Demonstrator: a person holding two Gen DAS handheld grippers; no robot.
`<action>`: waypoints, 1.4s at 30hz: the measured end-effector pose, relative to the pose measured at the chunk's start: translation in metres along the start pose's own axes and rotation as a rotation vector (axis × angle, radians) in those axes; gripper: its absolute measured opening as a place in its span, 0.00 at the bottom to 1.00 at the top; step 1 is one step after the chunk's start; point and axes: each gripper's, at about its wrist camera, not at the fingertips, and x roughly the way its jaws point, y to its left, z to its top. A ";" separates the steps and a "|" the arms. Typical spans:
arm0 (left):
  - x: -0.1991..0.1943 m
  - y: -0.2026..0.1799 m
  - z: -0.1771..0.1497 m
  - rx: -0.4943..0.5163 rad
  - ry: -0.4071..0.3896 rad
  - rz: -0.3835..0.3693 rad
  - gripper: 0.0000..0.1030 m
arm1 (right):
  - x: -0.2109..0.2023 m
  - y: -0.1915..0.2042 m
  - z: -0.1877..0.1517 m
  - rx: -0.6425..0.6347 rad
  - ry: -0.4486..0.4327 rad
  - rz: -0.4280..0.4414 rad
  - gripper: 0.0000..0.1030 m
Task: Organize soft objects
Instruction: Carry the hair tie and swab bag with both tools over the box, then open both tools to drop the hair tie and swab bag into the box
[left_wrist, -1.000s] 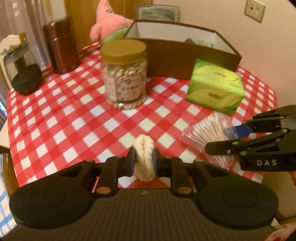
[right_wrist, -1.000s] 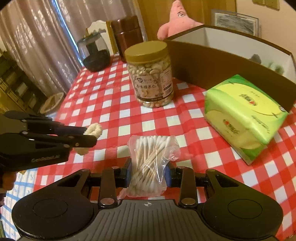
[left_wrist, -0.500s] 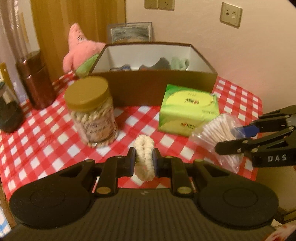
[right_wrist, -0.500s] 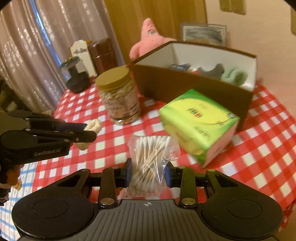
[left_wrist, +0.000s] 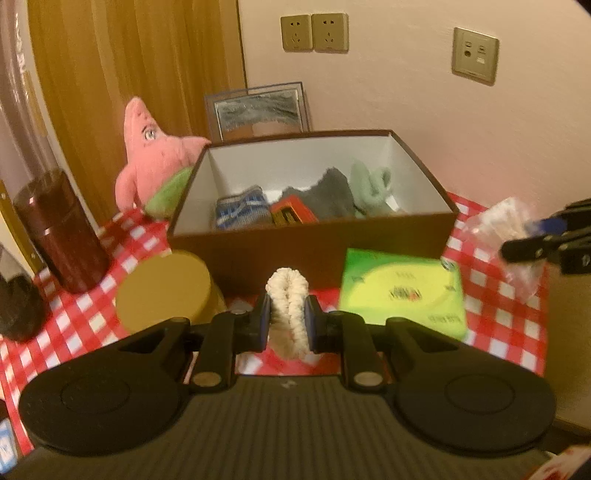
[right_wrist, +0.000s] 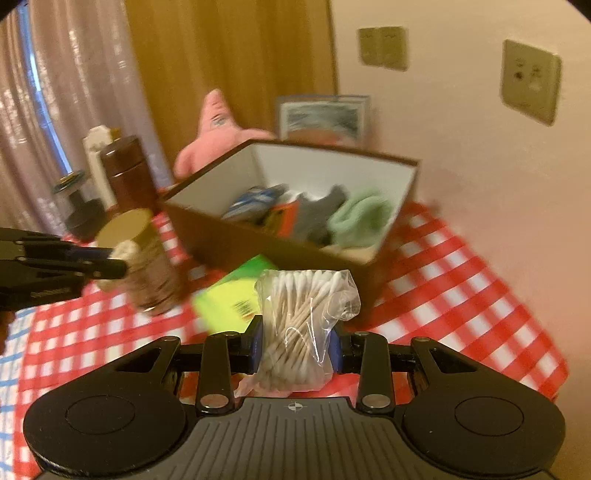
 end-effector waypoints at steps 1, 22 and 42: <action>0.004 0.001 0.005 0.002 -0.005 0.004 0.18 | 0.001 -0.007 0.004 0.000 -0.009 -0.014 0.34; 0.112 0.003 0.105 -0.082 -0.002 -0.019 0.23 | 0.101 -0.051 0.095 -0.044 -0.085 0.032 0.34; 0.146 0.008 0.107 -0.109 0.098 -0.030 0.64 | 0.139 -0.056 0.101 -0.031 -0.025 0.076 0.34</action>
